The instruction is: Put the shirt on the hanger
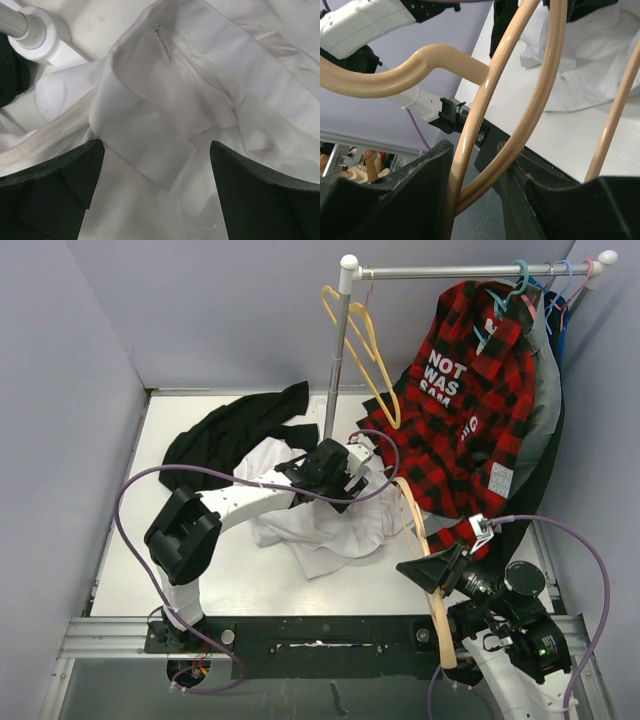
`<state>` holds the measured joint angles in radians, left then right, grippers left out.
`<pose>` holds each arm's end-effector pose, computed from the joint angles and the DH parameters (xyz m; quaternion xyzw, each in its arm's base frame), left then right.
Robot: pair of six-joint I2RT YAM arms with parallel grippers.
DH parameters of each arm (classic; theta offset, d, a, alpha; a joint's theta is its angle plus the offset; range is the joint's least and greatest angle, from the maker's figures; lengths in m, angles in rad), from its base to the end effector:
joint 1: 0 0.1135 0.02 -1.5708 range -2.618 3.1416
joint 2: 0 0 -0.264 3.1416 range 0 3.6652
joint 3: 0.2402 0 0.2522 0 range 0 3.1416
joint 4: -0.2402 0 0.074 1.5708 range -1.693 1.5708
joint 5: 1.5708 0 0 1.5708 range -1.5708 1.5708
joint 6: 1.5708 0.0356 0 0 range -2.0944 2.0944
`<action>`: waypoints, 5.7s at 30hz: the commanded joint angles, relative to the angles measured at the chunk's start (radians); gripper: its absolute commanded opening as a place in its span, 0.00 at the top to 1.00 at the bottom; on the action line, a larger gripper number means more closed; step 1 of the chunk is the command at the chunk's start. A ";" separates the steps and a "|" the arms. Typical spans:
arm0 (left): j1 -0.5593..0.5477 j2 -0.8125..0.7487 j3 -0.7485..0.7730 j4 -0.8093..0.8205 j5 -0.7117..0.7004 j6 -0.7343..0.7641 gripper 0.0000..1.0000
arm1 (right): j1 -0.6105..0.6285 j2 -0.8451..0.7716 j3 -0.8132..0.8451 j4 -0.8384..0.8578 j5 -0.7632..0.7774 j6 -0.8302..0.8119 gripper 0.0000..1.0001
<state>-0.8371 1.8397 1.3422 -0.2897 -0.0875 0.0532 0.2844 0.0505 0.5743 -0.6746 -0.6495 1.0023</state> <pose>0.2777 -0.3034 0.2263 0.3825 0.8405 -0.1084 0.3680 0.0320 0.0318 0.2859 0.0578 0.7460 0.5642 0.3491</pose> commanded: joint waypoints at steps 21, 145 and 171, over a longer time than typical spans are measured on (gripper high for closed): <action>0.202 -0.089 0.006 -0.070 0.231 0.021 1.00 | 0.235 0.009 -0.150 0.272 0.225 0.090 1.00; 0.365 -0.250 0.361 -0.559 0.340 0.544 1.00 | 0.473 1.632 -0.027 2.162 -0.184 0.453 1.00; 0.345 -0.428 0.075 -0.367 0.321 0.508 0.98 | 0.297 1.763 0.078 2.163 -0.482 0.510 1.00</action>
<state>-0.5198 1.4410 1.4307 -0.8280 0.2909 0.5610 0.5526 1.8202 0.6815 1.4155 -1.0607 1.5333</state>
